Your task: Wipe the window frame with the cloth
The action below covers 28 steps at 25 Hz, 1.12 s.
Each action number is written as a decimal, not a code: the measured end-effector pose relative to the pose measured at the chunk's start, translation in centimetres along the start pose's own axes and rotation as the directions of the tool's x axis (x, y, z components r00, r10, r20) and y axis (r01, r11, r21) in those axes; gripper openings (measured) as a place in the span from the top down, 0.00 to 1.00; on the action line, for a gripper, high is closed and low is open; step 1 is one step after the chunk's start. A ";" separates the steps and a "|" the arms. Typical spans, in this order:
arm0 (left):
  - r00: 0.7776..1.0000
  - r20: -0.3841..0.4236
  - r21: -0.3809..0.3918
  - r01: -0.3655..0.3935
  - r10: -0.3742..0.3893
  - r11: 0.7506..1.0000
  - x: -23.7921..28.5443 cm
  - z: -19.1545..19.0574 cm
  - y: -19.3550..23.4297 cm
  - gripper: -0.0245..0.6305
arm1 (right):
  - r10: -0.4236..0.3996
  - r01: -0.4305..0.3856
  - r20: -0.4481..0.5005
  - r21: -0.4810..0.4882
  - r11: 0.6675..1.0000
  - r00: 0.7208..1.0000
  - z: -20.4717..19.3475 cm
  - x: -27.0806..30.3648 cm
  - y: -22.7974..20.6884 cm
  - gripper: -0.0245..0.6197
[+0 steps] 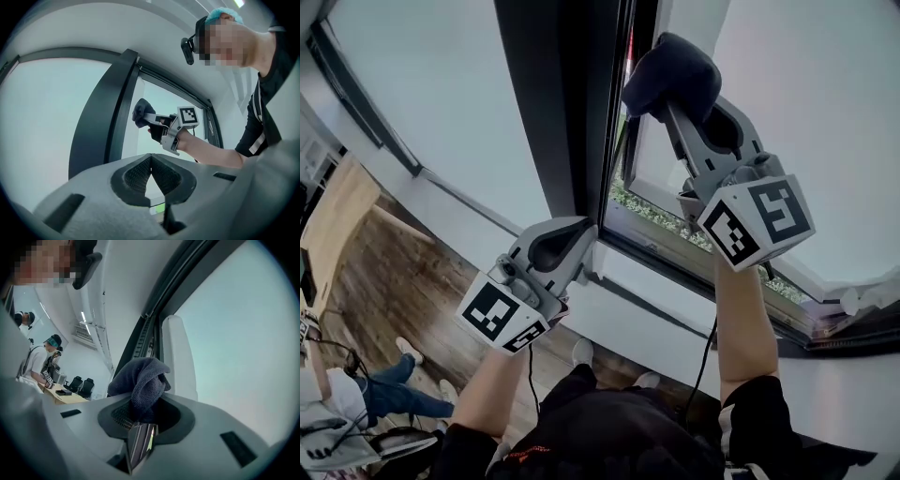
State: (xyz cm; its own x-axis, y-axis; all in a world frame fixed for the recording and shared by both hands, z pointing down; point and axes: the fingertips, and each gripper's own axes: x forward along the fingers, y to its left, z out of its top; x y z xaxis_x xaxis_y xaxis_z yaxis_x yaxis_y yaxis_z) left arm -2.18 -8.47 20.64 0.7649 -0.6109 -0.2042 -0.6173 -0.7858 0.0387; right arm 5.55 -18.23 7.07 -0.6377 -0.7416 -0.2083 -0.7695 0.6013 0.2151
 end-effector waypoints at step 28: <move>1.000 0.007 0.015 0.027 -0.027 1.000 -0.3 1.4 -1.1 0.93 | 0.007 -0.006 0.014 -0.019 1.000 1.000 2.4 2.6 0.4 0.84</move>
State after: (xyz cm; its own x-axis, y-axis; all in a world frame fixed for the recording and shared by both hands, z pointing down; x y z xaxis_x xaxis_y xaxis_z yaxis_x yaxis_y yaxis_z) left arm -1.99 -7.29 19.26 0.7801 -0.5887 -0.2117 -0.5991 -0.8005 0.0183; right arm 3.49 -19.19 4.34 -0.6432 -0.7332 -0.2204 -0.7646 0.6003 0.2344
